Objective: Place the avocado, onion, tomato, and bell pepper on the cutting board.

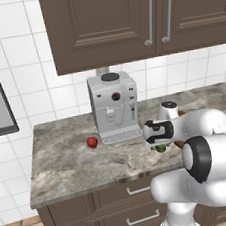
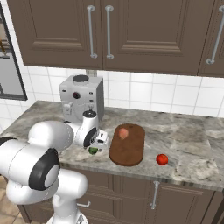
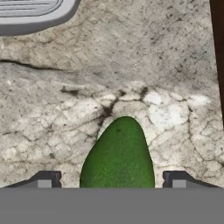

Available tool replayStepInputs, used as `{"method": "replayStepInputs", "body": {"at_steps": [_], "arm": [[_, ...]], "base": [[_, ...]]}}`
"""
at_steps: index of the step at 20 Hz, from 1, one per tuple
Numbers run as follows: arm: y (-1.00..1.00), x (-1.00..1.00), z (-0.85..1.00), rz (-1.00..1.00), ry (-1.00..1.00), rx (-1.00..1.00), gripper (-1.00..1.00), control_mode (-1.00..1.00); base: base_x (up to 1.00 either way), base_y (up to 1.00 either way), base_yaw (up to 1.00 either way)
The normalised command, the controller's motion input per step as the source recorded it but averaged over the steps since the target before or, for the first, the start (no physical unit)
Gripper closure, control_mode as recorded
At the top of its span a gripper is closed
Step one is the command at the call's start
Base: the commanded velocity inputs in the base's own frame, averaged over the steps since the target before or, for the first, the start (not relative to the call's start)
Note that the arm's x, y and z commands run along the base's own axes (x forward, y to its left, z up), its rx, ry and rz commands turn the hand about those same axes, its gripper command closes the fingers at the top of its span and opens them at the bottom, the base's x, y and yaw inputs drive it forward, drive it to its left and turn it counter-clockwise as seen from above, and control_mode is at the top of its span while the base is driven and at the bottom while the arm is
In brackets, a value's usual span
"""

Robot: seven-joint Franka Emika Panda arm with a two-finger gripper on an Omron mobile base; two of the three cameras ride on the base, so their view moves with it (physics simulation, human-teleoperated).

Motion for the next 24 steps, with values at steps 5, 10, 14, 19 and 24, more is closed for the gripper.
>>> {"method": "replayStepInputs", "body": {"at_steps": [5, 10, 14, 19, 24], "arm": [[0.0, 0.0, 0.0, 0.0, 0.0, 0.0, 1.0, -1.0], [0.0, 0.0, 0.0, 0.0, 0.0, 0.0, 1.0, -1.0], [-0.17, 0.0, 0.15, 0.0, 0.0, 0.0, 1.0, -1.0], [-0.59, 0.0, 0.44, 0.0, 0.0, 0.0, 1.0, -1.0], [-0.57, 0.09, 0.36, 0.0, 0.02, 0.0, 1.0, -1.0]], "base": [[0.0, 0.0, 0.0], [0.0, 0.0, 0.0], [0.0, 0.0, 0.0], [0.0, 0.0, 0.0], [0.0, 0.0, 0.0]]}}
